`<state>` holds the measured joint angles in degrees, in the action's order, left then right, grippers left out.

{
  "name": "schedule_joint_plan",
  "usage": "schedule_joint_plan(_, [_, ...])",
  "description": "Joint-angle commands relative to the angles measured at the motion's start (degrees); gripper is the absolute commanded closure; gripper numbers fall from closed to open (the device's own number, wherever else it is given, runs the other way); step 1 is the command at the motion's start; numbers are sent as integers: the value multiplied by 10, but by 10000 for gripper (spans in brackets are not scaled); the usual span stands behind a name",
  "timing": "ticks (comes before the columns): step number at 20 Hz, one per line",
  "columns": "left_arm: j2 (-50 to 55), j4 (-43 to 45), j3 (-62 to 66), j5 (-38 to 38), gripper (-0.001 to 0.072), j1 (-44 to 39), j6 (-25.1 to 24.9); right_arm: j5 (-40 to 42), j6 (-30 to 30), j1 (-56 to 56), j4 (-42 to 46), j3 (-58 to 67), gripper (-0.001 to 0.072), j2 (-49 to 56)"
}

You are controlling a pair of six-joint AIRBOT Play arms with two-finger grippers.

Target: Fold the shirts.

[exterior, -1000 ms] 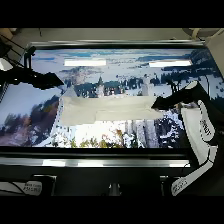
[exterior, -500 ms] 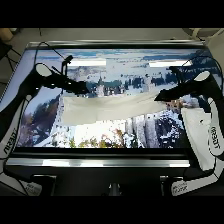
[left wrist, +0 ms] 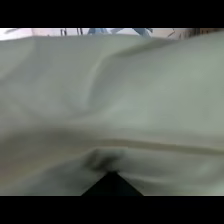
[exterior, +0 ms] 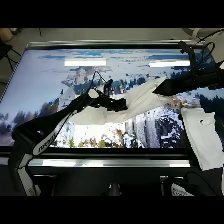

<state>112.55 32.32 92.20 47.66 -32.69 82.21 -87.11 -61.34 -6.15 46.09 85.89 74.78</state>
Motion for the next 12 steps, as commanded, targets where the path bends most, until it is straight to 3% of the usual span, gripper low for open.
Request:
schedule_joint_plan(1, [27, -82, 0, -85, 682, -54, 8, -13, -40, 21, 0, 0, 693, -60])
schedule_joint_plan(5, [8, -57, 0, -66, 684, -25, 8, 8, -46, 21, 17, 0, 693, -63])
schedule_joint_plan(9, [-92, 129, 0, 23, 685, 109, 38, 89, -49, 38, -21, 0, 693, -25])
schedule_joint_plan(12, [-199, 214, 0, 72, 684, 226, 40, 147, -46, 122, -30, 0, 693, 34])
